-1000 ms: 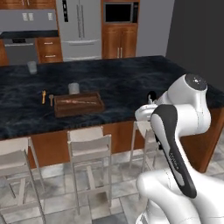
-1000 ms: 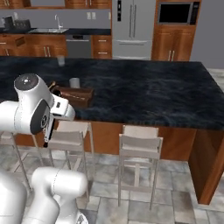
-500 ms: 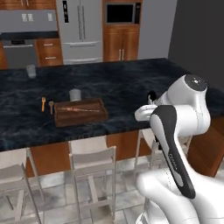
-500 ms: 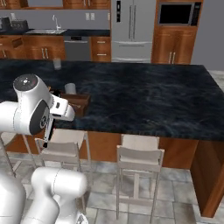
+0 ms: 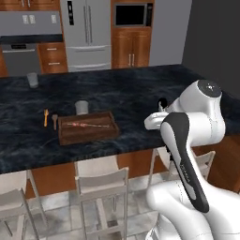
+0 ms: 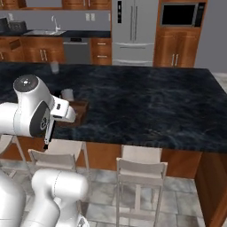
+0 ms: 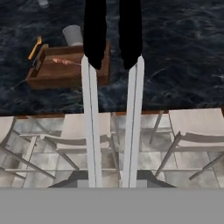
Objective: Take the tongs from the drawer on the right and place them on the dining counter next to the tray containing the kebab skewer.
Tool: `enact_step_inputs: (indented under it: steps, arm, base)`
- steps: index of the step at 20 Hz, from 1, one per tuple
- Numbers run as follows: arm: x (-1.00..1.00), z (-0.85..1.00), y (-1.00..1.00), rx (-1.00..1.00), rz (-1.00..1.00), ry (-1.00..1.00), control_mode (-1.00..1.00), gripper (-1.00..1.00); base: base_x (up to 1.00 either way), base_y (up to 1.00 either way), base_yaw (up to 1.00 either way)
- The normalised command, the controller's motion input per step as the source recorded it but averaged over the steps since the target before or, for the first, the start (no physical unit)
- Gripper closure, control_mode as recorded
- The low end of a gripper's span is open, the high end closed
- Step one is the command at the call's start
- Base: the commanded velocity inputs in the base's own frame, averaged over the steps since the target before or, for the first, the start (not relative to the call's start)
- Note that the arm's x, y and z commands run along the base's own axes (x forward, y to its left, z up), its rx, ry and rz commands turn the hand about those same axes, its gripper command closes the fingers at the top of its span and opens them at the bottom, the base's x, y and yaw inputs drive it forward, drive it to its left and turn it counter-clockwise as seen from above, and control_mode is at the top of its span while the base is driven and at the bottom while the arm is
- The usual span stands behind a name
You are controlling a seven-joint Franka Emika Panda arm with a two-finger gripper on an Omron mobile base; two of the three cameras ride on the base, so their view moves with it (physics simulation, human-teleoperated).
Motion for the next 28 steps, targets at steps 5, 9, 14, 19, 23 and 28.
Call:
enact_step_inputs:
  steps: [5,9,14,19,23,28]
  arm:
    - [0.00,0.00,0.00,0.00,0.00,0.00,1.00,1.00]
    - [0.00,0.00,0.00,0.00,0.00,0.00,1.00,1.00]
    - [0.00,0.00,0.00,0.00,0.00,0.00,1.00,1.00]
    - [0.00,0.00,0.00,0.00,0.00,0.00,1.00,1.00]
    - [0.00,0.00,0.00,0.00,0.00,0.00,1.00,1.00]
    - [0.00,0.00,0.00,0.00,0.00,0.00,1.00,1.00]
  base:
    - [0.51,-0.06,0.00]
    - [0.48,-0.08,0.00]
    - [0.43,-0.10,0.00]
    - [0.29,-0.13,0.00]
    - [0.24,-0.11,0.00]
    - [0.39,-0.10,0.00]
